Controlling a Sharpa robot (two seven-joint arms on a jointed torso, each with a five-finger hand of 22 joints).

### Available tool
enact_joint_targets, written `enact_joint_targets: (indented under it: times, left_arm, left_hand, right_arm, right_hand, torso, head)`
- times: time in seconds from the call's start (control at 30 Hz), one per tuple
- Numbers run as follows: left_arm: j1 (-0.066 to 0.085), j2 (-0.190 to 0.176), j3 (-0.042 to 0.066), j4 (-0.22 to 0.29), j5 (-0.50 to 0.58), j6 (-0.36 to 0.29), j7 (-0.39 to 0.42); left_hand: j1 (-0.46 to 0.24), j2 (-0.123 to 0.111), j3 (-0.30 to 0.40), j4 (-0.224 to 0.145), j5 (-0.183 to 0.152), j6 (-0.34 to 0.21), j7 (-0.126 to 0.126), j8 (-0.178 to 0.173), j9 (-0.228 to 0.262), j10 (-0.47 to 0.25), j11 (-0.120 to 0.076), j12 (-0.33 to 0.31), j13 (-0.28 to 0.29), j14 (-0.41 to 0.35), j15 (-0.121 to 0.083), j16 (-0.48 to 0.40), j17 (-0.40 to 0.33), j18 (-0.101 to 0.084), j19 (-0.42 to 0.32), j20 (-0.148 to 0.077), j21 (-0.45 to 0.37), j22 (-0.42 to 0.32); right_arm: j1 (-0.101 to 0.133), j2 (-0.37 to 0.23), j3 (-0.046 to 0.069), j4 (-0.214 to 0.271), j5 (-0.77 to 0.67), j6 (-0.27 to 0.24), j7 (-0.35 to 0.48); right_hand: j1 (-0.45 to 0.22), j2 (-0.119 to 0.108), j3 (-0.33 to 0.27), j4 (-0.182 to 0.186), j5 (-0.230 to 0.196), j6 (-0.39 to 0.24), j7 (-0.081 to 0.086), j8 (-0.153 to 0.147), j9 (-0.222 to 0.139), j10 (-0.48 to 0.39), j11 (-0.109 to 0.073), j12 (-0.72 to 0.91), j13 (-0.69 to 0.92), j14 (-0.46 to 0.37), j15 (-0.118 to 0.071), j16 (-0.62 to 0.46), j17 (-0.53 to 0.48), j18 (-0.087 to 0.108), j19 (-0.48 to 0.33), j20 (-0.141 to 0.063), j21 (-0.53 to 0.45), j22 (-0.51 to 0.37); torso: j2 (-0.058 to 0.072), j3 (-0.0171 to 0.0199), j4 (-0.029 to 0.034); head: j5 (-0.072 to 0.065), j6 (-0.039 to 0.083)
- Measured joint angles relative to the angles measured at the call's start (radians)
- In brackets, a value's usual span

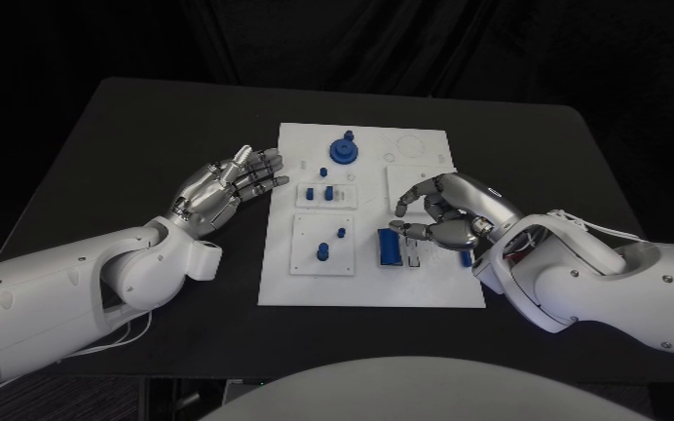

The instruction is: Assemble the parts on the task board

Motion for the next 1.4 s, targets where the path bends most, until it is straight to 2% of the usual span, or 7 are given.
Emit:
enact_joint_targets:
  times: [0.13, 0.33, 0.53, 0.77, 1.13, 1.23, 1.4]
  left_arm:
    - [0.0, 0.0, 0.0, 0.0, 0.0, 0.0, 0.0]
    - [-0.001, 0.0, 0.0, 0.0, 0.0, 0.0, 0.0]
    - [-0.001, -0.003, 0.0, 0.0, 0.0, 0.001, -0.001]
    - [-0.003, -0.003, 0.0, 0.0, 0.0, 0.002, -0.002]
    - [-0.004, -0.002, 0.0, -0.001, 0.0, 0.006, -0.007]
    - [-0.004, -0.003, 0.0, -0.001, 0.0, 0.007, -0.009]
    - [-0.005, -0.003, 0.0, -0.002, 0.0, 0.009, -0.011]
  left_hand:
    - [0.0, 0.0, 0.003, 0.003, 0.0, 0.0, 0.0, 0.0, 0.0, 0.0, 0.0, 0.0, 0.0, 0.0, 0.0, 0.004, 0.001, 0.0, 0.0, 0.0, 0.0, 0.0]
    - [0.0, 0.0, 0.003, 0.003, 0.0, 0.0, 0.0, 0.0, 0.0, 0.0, 0.0, 0.0, 0.0, 0.0, 0.0, 0.004, 0.001, 0.0, 0.0, 0.0, 0.0, 0.0]
    - [0.004, 0.004, 0.005, 0.0, 0.0, 0.0, 0.0, 0.0, 0.0, 0.003, 0.003, 0.0, 0.0, 0.0, 0.0, 0.004, 0.001, 0.0, 0.0, 0.0, 0.0, 0.0]
    - [0.004, 0.004, 0.005, 0.0, 0.0, 0.0, 0.0, 0.0, 0.0, 0.003, 0.003, 0.0, 0.0, -0.004, 0.004, 0.004, 0.001, 0.0, 0.0, 0.0, 0.0, 0.0]
    - [0.004, 0.004, 0.005, 0.0, 0.004, 0.0, 0.0, 0.0, 0.0, 0.003, 0.003, 0.0, 0.0, -0.004, 0.004, 0.004, 0.001, 0.0, 0.0, 0.0, 0.0, 0.0]
    - [0.004, 0.004, 0.005, 0.0, 0.004, 0.0, 0.0, 0.0, 0.0, 0.003, 0.003, 0.0, 0.0, -0.004, 0.004, 0.004, 0.001, 0.0, 0.0, 0.0, 0.0, 0.0]
    - [0.004, 0.004, 0.005, 0.0, 0.004, 0.0, 0.0, 0.0, 0.0, 0.003, 0.003, 0.0, 0.0, -0.004, 0.004, 0.004, 0.0, 0.0, 0.0, 0.0, 0.0, 0.0]
  right_arm:
    - [-0.007, -0.003, -0.001, -0.001, -0.079, 0.011, -0.004]
    - [-0.023, 0.003, -0.002, -0.008, -0.182, 0.037, -0.017]
    - [-0.037, 0.011, -0.002, -0.015, -0.294, 0.07, -0.053]
    - [-0.049, 0.018, -0.003, -0.022, -0.366, 0.099, -0.105]
    - [-0.069, 0.038, -0.003, -0.038, -0.405, 0.128, -0.16]
    - [-0.074, 0.045, -0.003, -0.043, -0.411, 0.134, -0.171]
    - [-0.078, 0.055, -0.002, -0.05, -0.423, 0.138, -0.185]
  right_hand:
    - [0.077, -0.014, -0.02, -0.006, -0.016, -0.102, 0.019, -0.033, -0.039, 0.001, 0.004, 0.0, 0.0, 0.0, 0.002, 0.0, 0.0, 0.0, -0.001, 0.001, -0.047, 0.001]
    - [0.14, -0.022, -0.031, 0.0, -0.027, -0.157, 0.006, -0.035, -0.079, 0.001, 0.004, 0.0, 0.0, 0.0, 0.002, 0.0, 0.0, 0.0, -0.001, 0.001, -0.061, 0.001]
    - [0.136, -0.055, -0.094, 0.079, -0.153, -0.262, 0.009, -0.045, -0.15, 0.001, 0.003, 0.0, 0.0, 0.0, 0.002, 0.0, 0.0, 0.0, -0.001, 0.001, -0.098, 0.001]
    - [0.086, -0.106, -0.121, 0.095, -0.234, -0.301, 0.019, -0.033, -0.181, 0.001, 0.003, 0.0, 0.0, 0.0, 0.002, 0.0, 0.0, 0.0, -0.005, 0.005, -0.107, 0.001]
    - [0.051, -0.111, -0.129, 0.092, -0.26, -0.305, 0.023, 0.01, -0.191, 0.001, 0.003, 0.0, 0.0, 0.0, 0.001, 0.0, 0.0, 0.0, -0.009, 0.009, -0.124, 0.0]
    - [0.052, -0.11, -0.126, 0.089, -0.243, -0.307, 0.025, 0.037, -0.191, 0.004, 0.007, 0.0, 0.0, -0.004, 0.005, 0.0, 0.0, 0.016, -0.012, 0.012, -0.133, 0.0]
    - [0.059, -0.104, -0.122, 0.091, -0.232, -0.308, 0.026, 0.045, -0.193, 0.004, 0.007, 0.0, 0.0, -0.001, 0.008, 0.0, 0.0, 0.016, -0.012, 0.012, -0.133, 0.0]
  torso:
    - [0.0, 0.0, 0.0]
    - [0.0, 0.0, -0.0001]
    - [0.001, 0.0, -0.0002]
    - [0.001, 0.0, -0.0002]
    - [0.001, 0.0001, 0.0003]
    - [0.001, 0.0001, 0.0001]
    - [0.001, 0.0001, 0.0001]
  head:
    - [0.001, 0.0]
    - [0.002, 0.0]
    - [0.005, 0.0]
    - [0.004, 0.0]
    - [0.005, 0.0]
    - [0.006, 0.0]
    - [0.006, 0.0]
